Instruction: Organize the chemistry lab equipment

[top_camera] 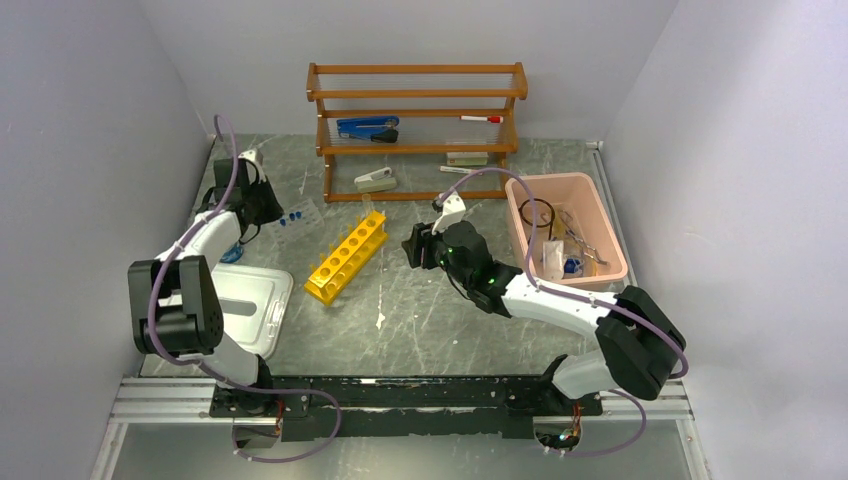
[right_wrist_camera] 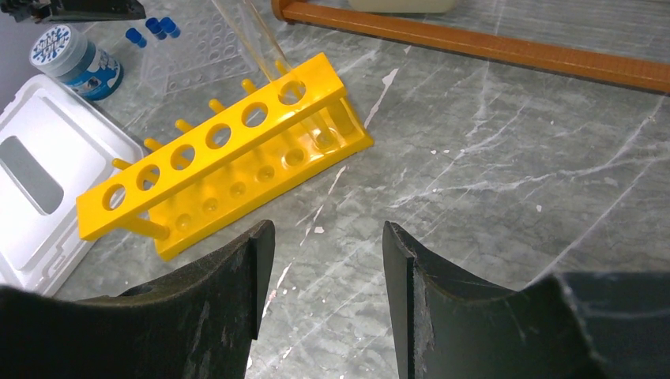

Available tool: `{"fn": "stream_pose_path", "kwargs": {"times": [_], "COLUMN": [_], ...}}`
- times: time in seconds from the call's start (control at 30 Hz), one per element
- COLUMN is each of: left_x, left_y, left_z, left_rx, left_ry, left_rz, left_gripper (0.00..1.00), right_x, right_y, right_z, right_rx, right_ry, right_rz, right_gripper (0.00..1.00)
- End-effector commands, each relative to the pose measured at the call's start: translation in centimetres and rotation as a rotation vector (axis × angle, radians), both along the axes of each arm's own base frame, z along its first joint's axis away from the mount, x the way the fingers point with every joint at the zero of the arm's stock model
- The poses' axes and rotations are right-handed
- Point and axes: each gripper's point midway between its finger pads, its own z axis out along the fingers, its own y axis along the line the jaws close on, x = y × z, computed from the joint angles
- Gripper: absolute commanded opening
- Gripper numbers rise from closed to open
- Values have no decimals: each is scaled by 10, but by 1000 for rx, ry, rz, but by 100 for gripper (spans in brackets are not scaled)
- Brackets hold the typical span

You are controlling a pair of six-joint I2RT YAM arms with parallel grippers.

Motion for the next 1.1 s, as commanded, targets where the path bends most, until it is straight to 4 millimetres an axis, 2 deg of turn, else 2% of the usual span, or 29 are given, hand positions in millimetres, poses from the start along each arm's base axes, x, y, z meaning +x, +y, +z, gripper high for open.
{"fn": "stream_pose_path", "kwargs": {"times": [0.0,0.07,0.17,0.27,0.4,0.47,0.57,0.67,0.77,0.87,0.97,1.07], "left_x": [1,1,-12,-44,-92,-115,-143,-160,-163,-164,-157,-148], "left_y": [5,11,19,27,33,29,10,-6,-1,-4,-20,-22], "left_z": [25,41,62,69,71,64,48,29,32,15,-3,-19], "left_rx": [13,29,52,62,56,27,-65,-117,-114,-135,-216,-241], "left_ry": [-44,-71,-67,-21,17,51,95,134,155,206,225,231], "left_rz": [21,53,112,206,314,337,321,265,310,323,284,294], "left_gripper": [23,30,38,52,63,68,76,96,96,84,64,59], "right_x": [7,7,8,9,7,5,0,-6,-13,-21,-32,-37], "right_y": [4,5,6,4,7,8,14,22,32,40,53,59], "right_z": [9,11,12,11,8,5,0,-7,-10,-16,-17,-18], "right_rx": [26,27,15,9,15,20,23,-2,-19,-35,-52,-65], "right_ry": [-14,-13,5,34,83,108,137,164,175,187,169,159], "right_rz": [-9,-2,-11,-33,-36,-34,-4,30,56,79,116,123], "right_gripper": [56,56,56,56,56,56,55,55,55,55,54,54]}}
